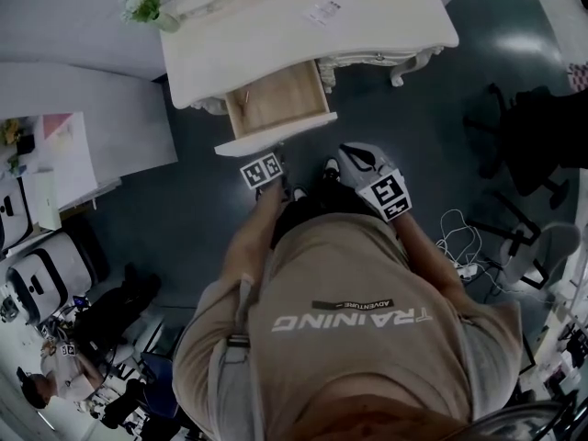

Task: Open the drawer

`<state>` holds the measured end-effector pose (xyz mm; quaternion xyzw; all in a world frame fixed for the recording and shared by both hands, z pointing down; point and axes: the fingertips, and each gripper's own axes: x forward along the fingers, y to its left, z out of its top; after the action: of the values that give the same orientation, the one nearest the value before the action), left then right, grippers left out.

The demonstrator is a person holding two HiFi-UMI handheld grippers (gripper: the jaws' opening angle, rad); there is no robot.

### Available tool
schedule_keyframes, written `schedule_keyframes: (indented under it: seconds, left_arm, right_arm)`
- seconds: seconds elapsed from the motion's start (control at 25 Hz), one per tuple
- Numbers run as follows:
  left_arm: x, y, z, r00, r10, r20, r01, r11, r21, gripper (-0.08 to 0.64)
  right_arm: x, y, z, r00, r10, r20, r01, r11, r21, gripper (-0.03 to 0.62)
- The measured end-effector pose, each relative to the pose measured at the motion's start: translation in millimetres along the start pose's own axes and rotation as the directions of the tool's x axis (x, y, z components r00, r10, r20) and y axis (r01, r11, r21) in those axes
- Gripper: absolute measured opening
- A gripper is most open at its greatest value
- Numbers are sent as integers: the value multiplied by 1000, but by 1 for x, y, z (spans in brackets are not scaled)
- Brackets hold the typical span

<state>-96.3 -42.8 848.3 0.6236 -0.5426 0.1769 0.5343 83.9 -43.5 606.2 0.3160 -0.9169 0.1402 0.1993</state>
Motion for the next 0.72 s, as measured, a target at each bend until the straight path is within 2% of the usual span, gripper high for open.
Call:
schedule_keyframes:
  seconds: [0.04, 0.2, 0.36, 0.56, 0.72]
  left_arm:
    - [-4, 3, -6, 1000, 2, -2, -2, 1000, 18, 8]
    - [-28, 12, -33, 999, -45, 2, 44, 998, 49, 8]
    - [-75, 23, -55, 993, -112, 39, 108, 990, 90, 8]
    - [-144, 25, -49, 970, -213, 115, 178, 950, 255, 6]
    - [-194, 7, -26, 937, -281, 205, 197, 914, 354, 6]
  right_arm:
    - [0, 7, -2, 1000, 2, -4, -2, 1000, -2, 3]
    - [-1, 37, -4, 1000, 4, -15, -5, 1000, -24, 3]
    - [-3, 75, -1, 1000, -16, -19, 15, 999, -42, 3]
    - [-5, 116, -2, 998, -62, -10, 62, 998, -19, 3]
    - [-11, 138, -12, 995, -91, -32, 91, 996, -4, 3]
